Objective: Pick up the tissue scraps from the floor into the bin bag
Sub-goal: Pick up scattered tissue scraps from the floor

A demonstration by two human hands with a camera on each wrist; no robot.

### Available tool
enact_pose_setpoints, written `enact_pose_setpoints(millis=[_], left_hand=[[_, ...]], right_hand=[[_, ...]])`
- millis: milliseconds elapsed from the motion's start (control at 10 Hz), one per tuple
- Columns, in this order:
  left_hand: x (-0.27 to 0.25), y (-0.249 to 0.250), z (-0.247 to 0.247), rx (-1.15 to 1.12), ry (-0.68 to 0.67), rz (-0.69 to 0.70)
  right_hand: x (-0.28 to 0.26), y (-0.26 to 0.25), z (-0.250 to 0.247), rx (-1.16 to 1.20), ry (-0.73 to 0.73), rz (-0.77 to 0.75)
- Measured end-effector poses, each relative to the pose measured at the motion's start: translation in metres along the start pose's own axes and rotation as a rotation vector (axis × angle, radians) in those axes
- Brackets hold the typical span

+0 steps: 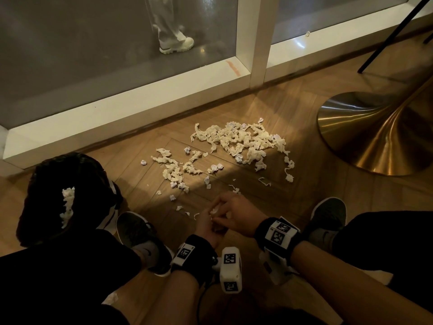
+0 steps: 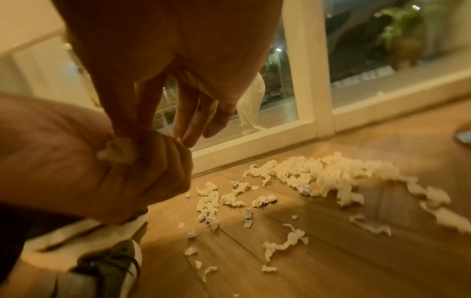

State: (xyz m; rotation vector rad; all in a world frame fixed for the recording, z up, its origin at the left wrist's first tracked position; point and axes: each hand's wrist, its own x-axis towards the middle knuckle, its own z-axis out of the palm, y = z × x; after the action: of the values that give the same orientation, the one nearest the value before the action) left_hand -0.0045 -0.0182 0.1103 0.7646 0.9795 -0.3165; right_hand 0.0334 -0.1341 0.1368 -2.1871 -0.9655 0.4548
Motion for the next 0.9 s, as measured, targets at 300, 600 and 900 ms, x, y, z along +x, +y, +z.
enact_pose_setpoints(millis=[300, 600, 900], left_hand=[[-0.014, 0.002, 0.007, -0.016, -0.013, 0.046], [-0.005, 0.003, 0.010, -0.070, -0.172, 0.070], [-0.005, 0.003, 0.011, -0.048, -0.036, 0.080]], right_hand=[[0.001, -0.002, 0.002, 0.079, 0.130, 0.221], [0.004, -0.008, -0.007, 0.238, 0.180, 0.484], [0.001, -0.008, 0.005, -0.004, 0.026, 0.402]])
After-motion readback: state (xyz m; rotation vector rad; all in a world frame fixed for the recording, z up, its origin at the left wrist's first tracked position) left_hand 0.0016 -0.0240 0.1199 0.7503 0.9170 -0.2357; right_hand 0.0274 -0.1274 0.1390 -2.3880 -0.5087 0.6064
